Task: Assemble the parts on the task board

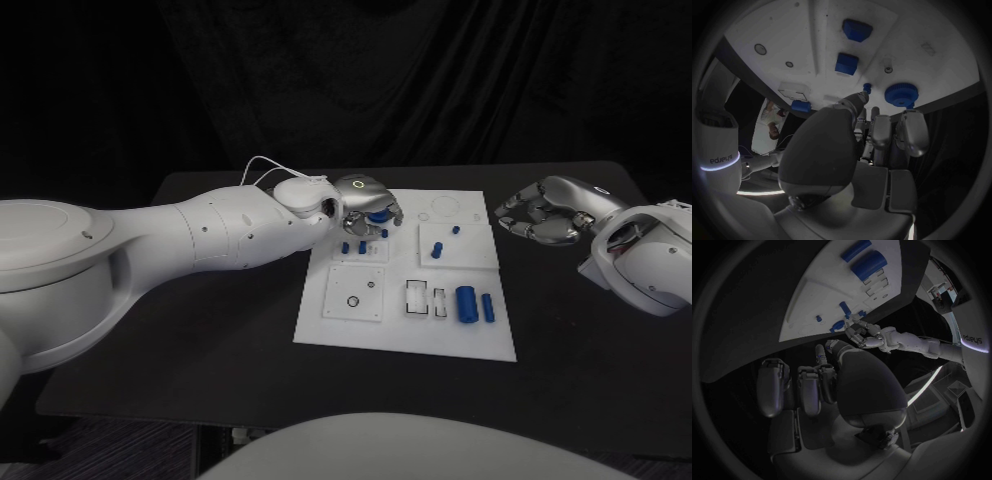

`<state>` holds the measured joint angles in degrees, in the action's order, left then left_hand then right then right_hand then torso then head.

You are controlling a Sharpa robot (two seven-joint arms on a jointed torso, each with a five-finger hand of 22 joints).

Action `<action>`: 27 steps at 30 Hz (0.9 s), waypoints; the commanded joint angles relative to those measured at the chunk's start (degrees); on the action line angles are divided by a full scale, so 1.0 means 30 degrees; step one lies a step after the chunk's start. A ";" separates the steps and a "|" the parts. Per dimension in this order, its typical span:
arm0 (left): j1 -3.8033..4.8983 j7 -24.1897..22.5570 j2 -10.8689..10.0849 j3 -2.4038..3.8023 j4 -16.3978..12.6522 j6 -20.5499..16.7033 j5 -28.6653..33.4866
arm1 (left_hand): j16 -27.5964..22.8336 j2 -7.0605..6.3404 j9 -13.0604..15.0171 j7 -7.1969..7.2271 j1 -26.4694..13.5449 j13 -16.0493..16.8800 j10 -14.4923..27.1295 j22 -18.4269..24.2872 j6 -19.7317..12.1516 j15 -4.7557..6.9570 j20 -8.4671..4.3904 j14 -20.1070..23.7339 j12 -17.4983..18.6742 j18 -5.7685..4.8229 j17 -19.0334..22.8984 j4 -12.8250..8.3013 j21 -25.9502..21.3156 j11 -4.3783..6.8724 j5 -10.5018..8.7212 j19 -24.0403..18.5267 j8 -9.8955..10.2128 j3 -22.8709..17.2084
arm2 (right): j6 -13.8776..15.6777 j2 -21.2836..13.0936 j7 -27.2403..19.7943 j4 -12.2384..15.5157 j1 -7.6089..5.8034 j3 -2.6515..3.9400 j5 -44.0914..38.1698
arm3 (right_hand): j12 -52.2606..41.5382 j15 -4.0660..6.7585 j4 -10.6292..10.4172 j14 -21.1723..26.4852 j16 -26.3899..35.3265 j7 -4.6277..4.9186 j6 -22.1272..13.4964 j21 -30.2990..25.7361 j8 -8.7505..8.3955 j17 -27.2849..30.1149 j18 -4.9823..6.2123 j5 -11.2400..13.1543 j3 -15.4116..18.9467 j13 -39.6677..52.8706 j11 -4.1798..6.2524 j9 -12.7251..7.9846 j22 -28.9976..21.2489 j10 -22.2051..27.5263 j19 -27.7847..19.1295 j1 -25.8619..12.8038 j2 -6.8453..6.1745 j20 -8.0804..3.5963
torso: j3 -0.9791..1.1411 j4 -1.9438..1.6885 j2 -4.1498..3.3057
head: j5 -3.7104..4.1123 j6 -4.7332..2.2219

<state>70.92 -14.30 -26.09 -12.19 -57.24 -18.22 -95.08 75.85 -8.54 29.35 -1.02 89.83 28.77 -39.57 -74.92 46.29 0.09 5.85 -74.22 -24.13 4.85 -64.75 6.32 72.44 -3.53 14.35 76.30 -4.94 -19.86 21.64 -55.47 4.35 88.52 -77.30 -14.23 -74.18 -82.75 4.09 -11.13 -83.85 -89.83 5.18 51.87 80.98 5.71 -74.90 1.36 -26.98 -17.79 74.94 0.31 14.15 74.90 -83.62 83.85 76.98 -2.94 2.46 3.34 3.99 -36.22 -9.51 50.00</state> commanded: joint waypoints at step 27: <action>-0.0170 -0.0103 0.0743 0.0016 0.1130 0.0981 -0.0150 | 0.0088 0.0283 0.0023 -0.0502 -0.0339 0.0491 -0.1326 -0.3002 0.1532 0.0240 -0.0004 0.0090 -0.1040 -0.0092 0.0101 -0.0176 -0.0250 0.0488 0.0121 0.0001 -0.0667 -0.0005 | 0.0195 0.0184 0.0086 -0.0034 0.0039 0.0015 -0.0034 | 0.0053 -0.0133 0.0133 -0.2050 -0.0056 0.0047 0.0145 -0.0036 -0.0133 -0.5032 0.0320 -0.0069 -0.0036 0.1641 0.0004 -0.0043 0.4007 0.0083 0.0307 0.0087 0.0021 0.0094 | -0.0013 -0.0028 0.0000 | 0.0182 -0.0001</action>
<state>70.54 -14.03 -24.00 -12.19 -53.95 -15.94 -95.26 75.86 -7.93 29.38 -2.54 89.22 30.22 -43.02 -74.91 50.51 0.41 5.85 -73.91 -27.02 4.85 -64.55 6.00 71.87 -2.07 14.35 76.30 -6.76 -19.86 21.64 -54.93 4.34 88.40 -77.30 -14.23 -74.18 -82.75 4.09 -10.98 -83.85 -89.83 5.18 51.88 80.98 5.50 -74.90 1.35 -26.98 -17.95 74.92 0.31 14.08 74.93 -83.62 83.85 76.98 -2.94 2.46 3.30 3.90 -36.24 -9.04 50.00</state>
